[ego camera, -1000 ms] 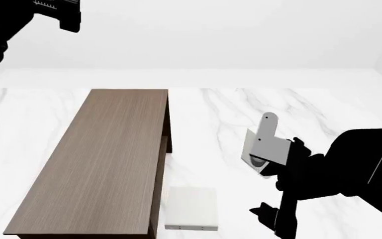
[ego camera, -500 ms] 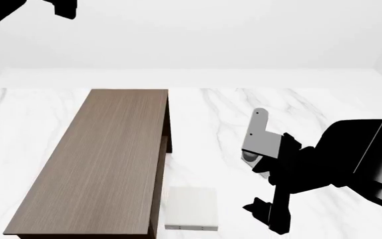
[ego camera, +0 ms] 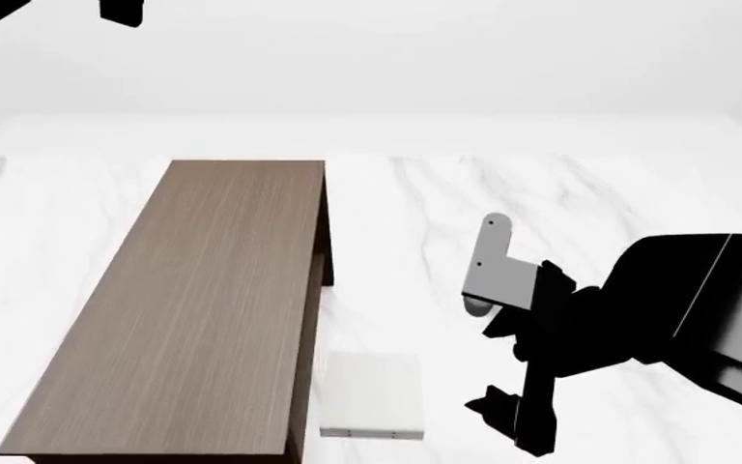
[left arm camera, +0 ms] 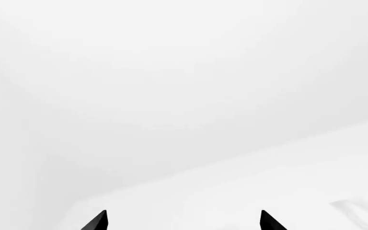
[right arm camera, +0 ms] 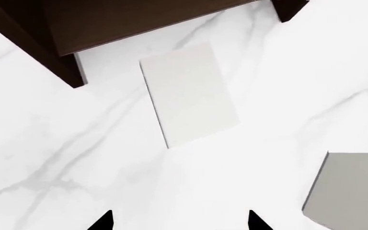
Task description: Pick up the book on the right and place it under the cabinet shelf.
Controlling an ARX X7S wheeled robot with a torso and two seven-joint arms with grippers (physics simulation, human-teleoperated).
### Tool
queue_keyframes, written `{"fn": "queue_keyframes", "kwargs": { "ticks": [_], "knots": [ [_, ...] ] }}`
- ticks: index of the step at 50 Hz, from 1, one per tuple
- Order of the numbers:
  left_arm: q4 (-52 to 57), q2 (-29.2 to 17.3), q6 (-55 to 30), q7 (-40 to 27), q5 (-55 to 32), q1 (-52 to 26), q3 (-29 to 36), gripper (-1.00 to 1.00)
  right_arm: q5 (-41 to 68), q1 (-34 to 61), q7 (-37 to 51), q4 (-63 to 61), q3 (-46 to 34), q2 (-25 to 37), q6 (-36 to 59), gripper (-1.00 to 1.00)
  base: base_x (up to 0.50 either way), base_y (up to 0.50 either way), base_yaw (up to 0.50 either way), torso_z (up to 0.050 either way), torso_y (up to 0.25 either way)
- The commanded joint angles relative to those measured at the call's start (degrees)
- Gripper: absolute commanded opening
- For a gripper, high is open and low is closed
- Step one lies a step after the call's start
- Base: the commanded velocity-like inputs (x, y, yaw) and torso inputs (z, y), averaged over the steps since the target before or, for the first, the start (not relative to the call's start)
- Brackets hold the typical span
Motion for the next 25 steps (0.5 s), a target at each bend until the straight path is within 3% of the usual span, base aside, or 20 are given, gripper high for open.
{"fn": "queue_keyframes", "kwargs": {
  "ticks": [1, 25],
  "knots": [
    [-0.3, 0.1, -0.6, 0.0, -0.3, 0.0, 0.0, 1.0, 0.2, -0.5, 0.4, 0.0, -0.2, 0.0, -0.3, 1.0, 0.0, 0.0, 0.0, 0.0, -0.129],
    [-0.3, -0.1, -0.9, 0.5, -0.5, -0.4, 0.5, 1.0, -0.3, -1.3, 0.5, 0.7, -1.1, -0.2, -1.6, 1.0, 0.0, 0.0, 0.0, 0.0, -0.129]
  ]
}}
